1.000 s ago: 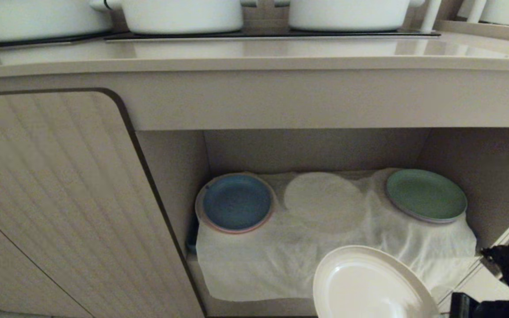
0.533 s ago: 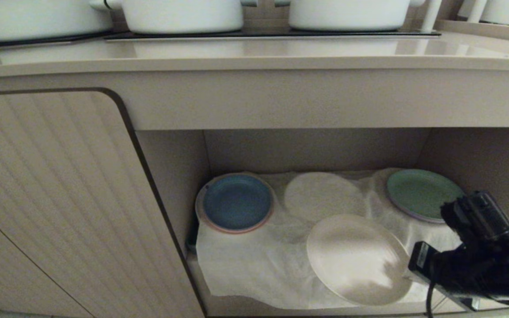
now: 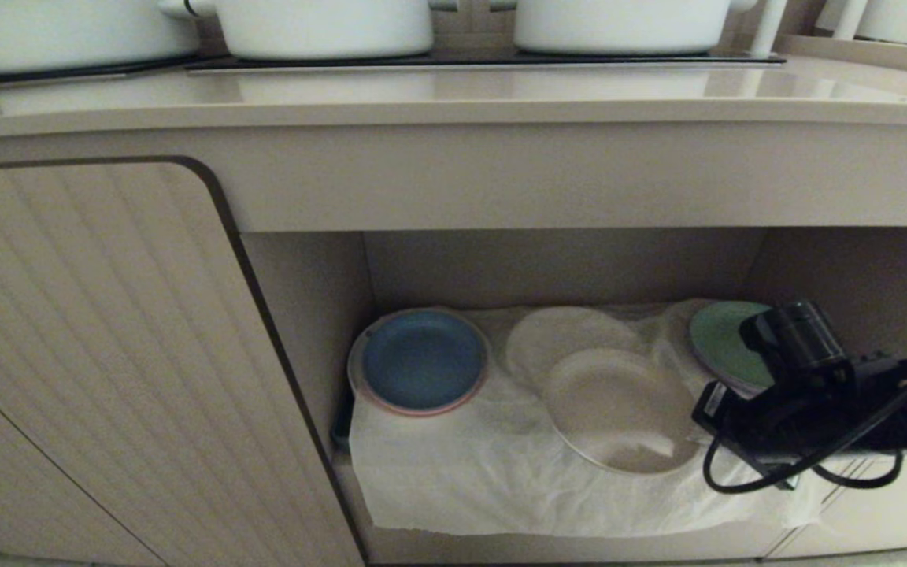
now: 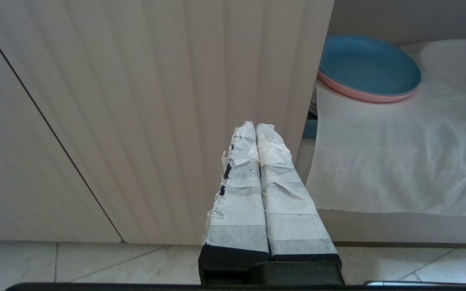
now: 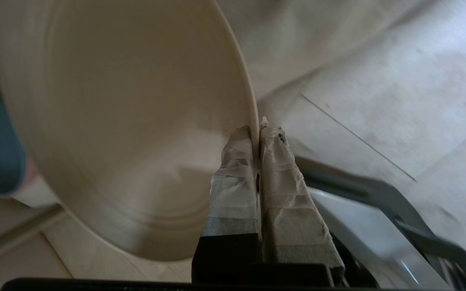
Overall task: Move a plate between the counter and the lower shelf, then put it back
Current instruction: Put the plate in the cupboard
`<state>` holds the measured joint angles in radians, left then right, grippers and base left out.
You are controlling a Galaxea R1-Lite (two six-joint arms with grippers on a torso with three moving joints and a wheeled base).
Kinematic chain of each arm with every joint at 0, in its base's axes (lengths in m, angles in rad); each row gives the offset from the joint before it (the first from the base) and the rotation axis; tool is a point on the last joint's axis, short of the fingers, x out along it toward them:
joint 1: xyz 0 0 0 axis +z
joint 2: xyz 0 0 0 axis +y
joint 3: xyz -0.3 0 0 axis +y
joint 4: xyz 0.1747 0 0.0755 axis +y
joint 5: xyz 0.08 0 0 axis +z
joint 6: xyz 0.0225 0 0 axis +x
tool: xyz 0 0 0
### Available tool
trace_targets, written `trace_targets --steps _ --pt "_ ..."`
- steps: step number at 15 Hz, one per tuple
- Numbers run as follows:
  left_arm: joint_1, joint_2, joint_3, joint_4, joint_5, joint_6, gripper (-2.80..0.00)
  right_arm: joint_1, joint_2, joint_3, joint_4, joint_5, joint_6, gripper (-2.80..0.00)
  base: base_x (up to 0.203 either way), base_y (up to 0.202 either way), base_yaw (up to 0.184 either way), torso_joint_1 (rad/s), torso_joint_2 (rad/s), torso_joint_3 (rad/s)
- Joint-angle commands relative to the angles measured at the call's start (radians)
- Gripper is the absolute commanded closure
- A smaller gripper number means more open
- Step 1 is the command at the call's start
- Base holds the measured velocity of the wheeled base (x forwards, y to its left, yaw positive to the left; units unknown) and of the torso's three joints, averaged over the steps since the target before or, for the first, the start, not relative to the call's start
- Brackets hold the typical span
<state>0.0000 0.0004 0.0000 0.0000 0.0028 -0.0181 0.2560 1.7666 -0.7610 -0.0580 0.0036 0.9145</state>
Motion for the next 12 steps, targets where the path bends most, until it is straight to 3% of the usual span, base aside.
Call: trace_targets --steps 1,12 --pt "0.0 0.0 0.0 0.0 0.0 0.0 0.0 -0.008 0.059 -0.023 -0.019 0.001 0.006 0.0 0.0 0.0 0.0 0.0 0.0 0.0" --pt "0.0 0.0 0.0 0.0 0.0 0.0 0.0 -0.038 0.24 -0.231 -0.016 0.026 0.009 0.0 0.0 0.0 0.0 0.0 0.0 0.0"
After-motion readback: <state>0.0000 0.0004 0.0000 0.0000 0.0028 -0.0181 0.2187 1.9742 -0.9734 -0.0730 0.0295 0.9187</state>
